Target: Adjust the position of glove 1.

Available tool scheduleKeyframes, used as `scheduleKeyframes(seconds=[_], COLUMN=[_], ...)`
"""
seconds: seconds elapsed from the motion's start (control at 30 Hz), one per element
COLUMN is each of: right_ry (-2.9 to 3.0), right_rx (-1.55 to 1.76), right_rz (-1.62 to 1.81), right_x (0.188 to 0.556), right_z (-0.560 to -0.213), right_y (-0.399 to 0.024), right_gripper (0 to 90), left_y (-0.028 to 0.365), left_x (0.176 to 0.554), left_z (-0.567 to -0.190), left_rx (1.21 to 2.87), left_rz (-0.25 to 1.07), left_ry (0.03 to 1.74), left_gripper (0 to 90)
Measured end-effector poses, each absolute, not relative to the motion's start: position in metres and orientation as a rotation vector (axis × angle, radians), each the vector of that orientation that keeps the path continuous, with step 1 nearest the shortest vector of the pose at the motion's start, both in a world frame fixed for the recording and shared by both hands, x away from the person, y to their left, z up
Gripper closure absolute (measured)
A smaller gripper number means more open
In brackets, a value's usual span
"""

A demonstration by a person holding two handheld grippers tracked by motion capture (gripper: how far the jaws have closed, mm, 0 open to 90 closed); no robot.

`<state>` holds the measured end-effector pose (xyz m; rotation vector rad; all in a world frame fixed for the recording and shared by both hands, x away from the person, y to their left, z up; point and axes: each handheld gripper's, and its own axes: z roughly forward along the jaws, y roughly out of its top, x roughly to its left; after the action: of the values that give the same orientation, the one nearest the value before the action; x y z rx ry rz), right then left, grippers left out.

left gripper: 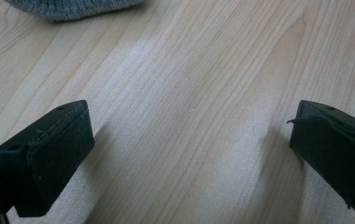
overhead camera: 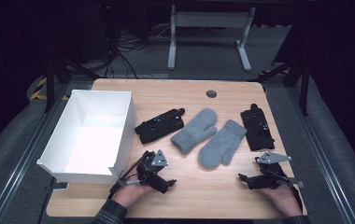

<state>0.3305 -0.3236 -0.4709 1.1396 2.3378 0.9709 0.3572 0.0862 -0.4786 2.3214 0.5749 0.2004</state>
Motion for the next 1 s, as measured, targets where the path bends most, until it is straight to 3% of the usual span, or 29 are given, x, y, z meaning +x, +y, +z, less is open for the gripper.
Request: scheduleKeyframes(seconds=[0.23, 0.33, 0.53, 0.87, 1.0], right_ry=[2.337, 2.354, 2.350, 2.407, 2.423], right_rx=[1.140, 1.132, 1.133, 1.048, 1.023], right_rz=[0.971, 0.971, 0.987, 1.100, 1.145], right_x=[0.330, 0.329, 0.329, 0.340, 0.351], right_z=[-0.471, -0.466, -0.453, -0.433, -0.427], right_y=[-0.324, -0.326, -0.327, -0.309, -0.298], right_gripper=[4.3, 18.2, 36.2, 89.8, 90.0], left_y=[0.085, 0.085, 0.085, 0.085, 0.085], left_x=[0.357, 0.358, 0.358, 0.358, 0.358], left_z=[-0.478, -0.478, -0.479, -0.479, -0.479], left_rx=[2.320, 2.323, 2.320, 2.321, 2.321], left_rz=[0.206, 0.196, 0.196, 0.196, 0.196], left_ry=[0.589, 0.578, 0.574, 0.573, 0.573], left_gripper=[0.0, 0.0, 0.1, 0.1, 0.1])
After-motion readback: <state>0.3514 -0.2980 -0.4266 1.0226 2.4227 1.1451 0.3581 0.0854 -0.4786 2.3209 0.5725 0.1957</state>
